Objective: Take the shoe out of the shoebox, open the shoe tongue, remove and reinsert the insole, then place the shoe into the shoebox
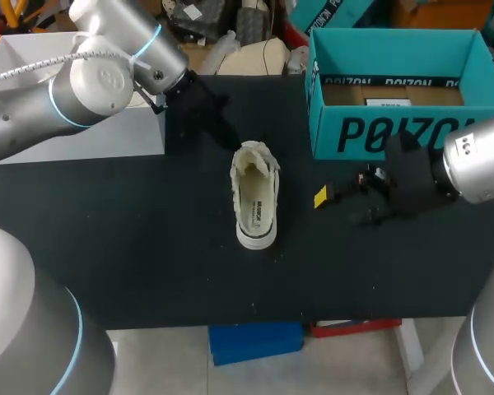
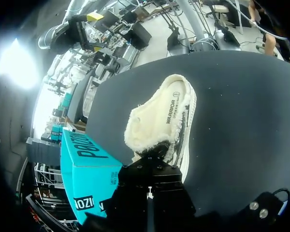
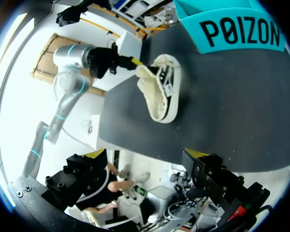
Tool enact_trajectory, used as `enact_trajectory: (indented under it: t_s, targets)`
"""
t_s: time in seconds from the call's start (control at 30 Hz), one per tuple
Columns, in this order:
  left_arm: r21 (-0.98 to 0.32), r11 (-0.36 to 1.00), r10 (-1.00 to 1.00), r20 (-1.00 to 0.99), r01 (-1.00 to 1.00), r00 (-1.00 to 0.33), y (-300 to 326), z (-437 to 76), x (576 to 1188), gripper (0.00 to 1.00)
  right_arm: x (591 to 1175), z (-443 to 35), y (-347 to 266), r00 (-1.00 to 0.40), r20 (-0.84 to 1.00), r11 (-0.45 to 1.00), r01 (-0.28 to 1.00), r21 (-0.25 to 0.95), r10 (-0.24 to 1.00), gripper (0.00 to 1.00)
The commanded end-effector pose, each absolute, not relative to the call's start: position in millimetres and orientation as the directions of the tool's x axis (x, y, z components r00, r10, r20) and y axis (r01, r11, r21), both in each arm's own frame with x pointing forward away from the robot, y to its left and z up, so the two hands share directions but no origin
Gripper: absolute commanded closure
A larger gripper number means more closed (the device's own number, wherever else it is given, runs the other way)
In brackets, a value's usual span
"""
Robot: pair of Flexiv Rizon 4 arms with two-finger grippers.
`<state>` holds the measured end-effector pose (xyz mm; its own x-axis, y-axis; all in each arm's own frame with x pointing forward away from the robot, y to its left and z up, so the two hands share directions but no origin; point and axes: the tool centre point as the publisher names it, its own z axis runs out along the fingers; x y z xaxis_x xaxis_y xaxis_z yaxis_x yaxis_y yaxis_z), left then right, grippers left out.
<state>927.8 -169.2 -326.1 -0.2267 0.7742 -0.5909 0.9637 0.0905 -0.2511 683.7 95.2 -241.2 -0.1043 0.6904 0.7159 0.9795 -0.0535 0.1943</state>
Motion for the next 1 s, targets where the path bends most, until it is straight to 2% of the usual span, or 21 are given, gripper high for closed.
enact_trajectory:
  t_s: [0.03,0.7,1.0]
  targets:
    - [-0.262,0.081,0.770,-0.596,0.962,-0.227,-174.0,-332.7,919.6,1.00,683.8,-240.7,95.4,-0.103,0.715,-0.053,0.980,0.193,0.691,0.00]
    - [-0.321,0.032,0.796,-0.564,0.946,-0.218,-190.2,-361.4,894.5,1.00,683.8,-240.7,95.4,-0.103,0.715,-0.053,0.980,0.193,0.691,0.00]
    - [-0.313,0.023,0.807,-0.555,0.949,-0.203,-185.5,-347.5,897.9,1.00,683.8,-240.7,95.4,-0.103,0.715,-0.053,0.980,0.193,0.691,0.00]
